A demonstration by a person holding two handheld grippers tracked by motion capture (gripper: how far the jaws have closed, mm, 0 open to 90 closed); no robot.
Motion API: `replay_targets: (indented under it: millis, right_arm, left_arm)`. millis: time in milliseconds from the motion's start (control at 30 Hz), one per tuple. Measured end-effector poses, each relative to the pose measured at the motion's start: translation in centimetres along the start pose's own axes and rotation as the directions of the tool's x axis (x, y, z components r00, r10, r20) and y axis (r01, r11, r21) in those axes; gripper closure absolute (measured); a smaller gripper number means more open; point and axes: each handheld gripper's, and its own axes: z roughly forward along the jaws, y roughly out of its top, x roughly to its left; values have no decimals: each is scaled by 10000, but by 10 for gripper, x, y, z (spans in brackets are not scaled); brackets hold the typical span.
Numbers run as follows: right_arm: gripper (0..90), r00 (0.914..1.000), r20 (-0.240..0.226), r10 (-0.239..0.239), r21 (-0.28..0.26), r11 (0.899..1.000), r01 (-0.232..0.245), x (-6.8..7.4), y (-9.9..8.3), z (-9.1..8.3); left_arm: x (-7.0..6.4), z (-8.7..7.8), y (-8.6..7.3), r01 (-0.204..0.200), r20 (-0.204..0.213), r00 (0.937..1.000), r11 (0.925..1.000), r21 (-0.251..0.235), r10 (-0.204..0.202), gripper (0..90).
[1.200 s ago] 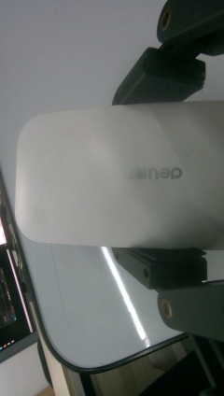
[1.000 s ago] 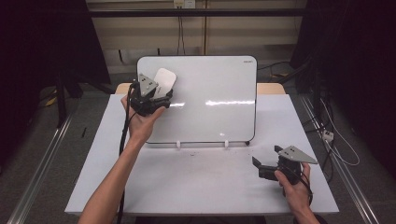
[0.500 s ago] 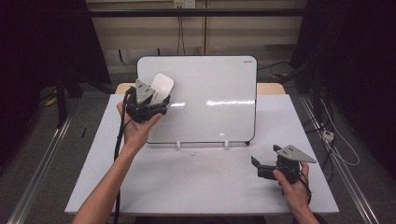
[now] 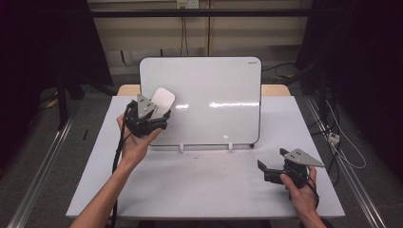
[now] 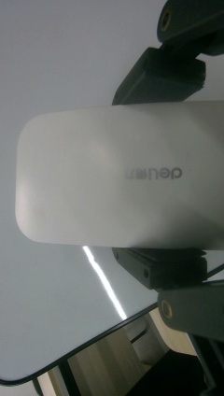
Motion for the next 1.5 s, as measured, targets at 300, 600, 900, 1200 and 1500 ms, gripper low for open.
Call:
replay_targets:
  millis: [300,600,900,1200,1500]
  right_arm:
    - [49,10000,-46,-40,-4,10000,40,1,0,2]
    - [49,9998,-120,-141,-13,9999,141,3,2,4]
    - [49,9997,-167,-160,13,9999,161,4,3,4]
    - [48,10000,-72,-47,46,10000,47,4,3,4]
    - [48,9999,-54,-101,138,9999,101,5,3,8]
  left_arm:
    - [-14,8,-23,-842,-28,9964,9949,553,845,311]
    - [-15,15,-36,-1336,-467,9892,9857,1028,1389,311]
    - [-22,30,-48,-1917,-495,9784,9702,1482,2008,310]
    - [-20,29,-49,-1581,-348,9859,9786,1316,1639,303]
    - [-13,22,-46,-955,262,9953,9890,1131,931,164]
